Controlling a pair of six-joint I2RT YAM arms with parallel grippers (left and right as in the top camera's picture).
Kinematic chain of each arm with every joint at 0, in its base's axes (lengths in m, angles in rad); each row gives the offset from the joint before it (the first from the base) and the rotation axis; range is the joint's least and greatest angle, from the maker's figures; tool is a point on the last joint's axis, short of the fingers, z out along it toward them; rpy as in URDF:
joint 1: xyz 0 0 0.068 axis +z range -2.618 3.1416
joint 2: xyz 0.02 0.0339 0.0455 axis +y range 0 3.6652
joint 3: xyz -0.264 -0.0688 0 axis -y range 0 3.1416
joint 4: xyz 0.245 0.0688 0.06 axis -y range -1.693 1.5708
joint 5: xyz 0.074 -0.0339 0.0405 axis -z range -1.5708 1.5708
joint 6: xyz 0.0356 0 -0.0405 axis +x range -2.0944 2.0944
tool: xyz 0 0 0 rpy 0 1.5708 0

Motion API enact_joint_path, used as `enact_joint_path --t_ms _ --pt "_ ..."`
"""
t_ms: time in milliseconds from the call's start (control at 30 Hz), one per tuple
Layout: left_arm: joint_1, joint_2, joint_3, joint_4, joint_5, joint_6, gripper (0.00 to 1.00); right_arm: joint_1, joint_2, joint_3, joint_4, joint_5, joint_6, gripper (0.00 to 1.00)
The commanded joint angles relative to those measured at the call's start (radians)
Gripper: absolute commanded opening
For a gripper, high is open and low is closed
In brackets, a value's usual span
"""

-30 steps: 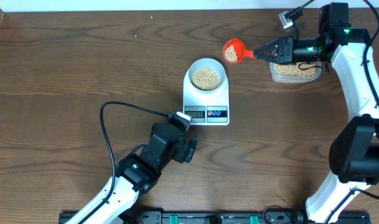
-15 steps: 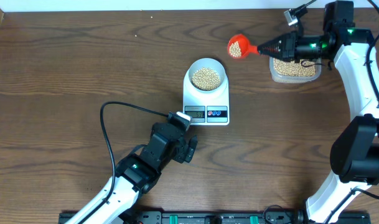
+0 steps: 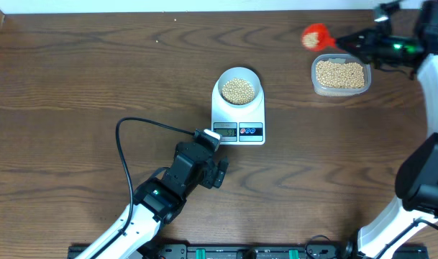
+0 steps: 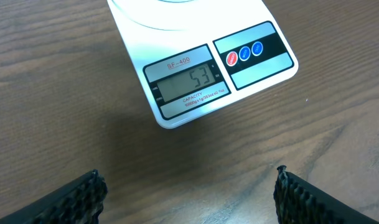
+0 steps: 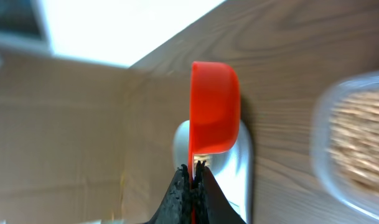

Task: Scoop item into bowl and weigh 50g on scale
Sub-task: 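Carry the scoop back toward the chickpea tub with the right gripper, then lower the scoop into the chickpea tub with the right gripper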

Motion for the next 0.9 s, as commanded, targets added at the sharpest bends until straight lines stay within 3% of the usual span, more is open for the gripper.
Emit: enact_joint_path --t_ms 0,367,867 --pt "-0.001 -0.007 0.021 -0.001 -0.02 0.017 0.88 -0.044 -0.018 0.003 -0.057 0.118 -0.013 0.01" --pt "-0.001 -0.007 0.021 -0.001 -0.02 0.017 0.88 -0.056 -0.035 0.142 -0.332 0.467 -0.092 0.01" --pt "-0.001 -0.007 0.021 -0.001 -0.02 0.017 0.88 0.152 -0.035 0.196 -0.33 0.905 -0.052 0.01"
